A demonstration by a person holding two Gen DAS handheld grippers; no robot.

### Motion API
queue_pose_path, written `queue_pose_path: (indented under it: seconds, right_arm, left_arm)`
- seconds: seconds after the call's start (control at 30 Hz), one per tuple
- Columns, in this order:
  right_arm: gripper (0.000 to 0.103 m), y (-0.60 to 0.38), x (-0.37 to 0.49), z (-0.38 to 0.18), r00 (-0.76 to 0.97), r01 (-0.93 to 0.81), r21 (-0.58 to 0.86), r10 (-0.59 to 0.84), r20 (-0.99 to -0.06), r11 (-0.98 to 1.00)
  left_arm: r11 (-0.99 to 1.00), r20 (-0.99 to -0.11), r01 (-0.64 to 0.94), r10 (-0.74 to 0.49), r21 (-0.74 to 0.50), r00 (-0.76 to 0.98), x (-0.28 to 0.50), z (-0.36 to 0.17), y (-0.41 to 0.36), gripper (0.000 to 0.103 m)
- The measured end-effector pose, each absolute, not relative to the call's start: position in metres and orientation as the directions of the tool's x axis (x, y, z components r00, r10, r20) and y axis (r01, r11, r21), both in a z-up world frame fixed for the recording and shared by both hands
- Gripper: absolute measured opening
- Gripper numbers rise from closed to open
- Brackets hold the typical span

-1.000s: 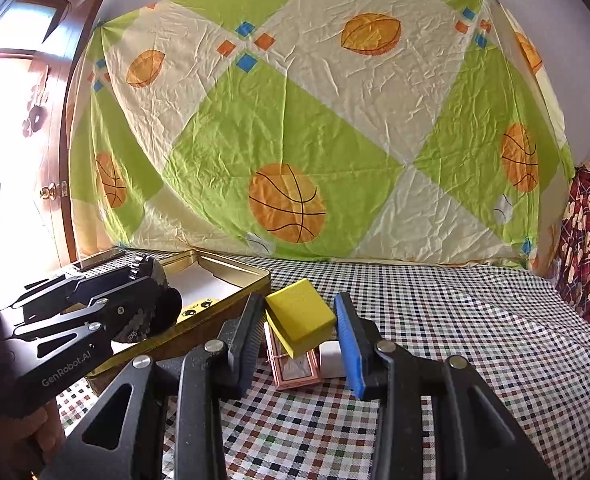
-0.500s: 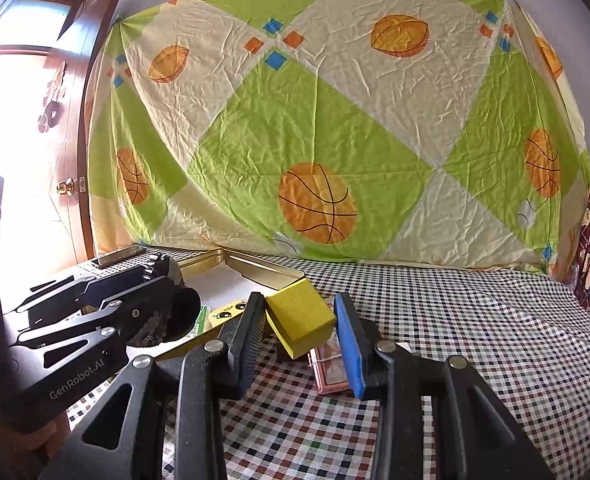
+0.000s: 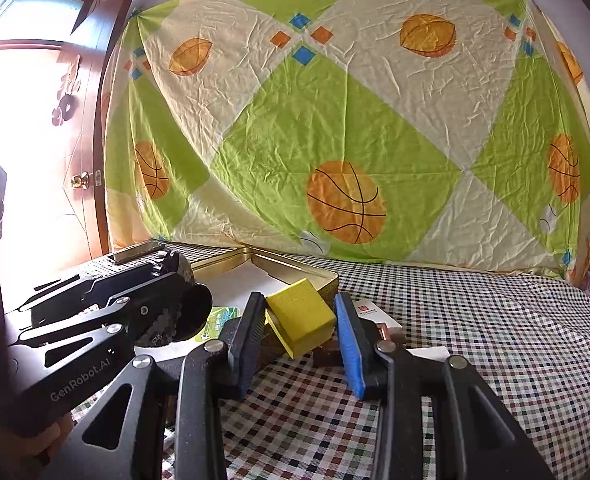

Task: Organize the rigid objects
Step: 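Lower brush and yellow cube into the tray and open both tools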

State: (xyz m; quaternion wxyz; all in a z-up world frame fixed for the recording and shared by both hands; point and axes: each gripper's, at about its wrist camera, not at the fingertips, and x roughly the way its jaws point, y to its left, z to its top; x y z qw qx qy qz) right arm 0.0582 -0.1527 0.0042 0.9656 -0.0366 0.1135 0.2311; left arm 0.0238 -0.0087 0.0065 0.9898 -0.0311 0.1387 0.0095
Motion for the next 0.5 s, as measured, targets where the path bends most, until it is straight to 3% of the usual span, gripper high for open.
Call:
queue_pose_path:
  seconds: [0.5]
  right_arm:
    - [0.038,-0.113,0.065,0.001,0.837,-0.506,-0.05,0.475,-0.273,0.861]
  left_arm:
    - [0.991,-0.299,-0.078,0.043,-0.109,0.953,0.021,0.003,0.028,0.026]
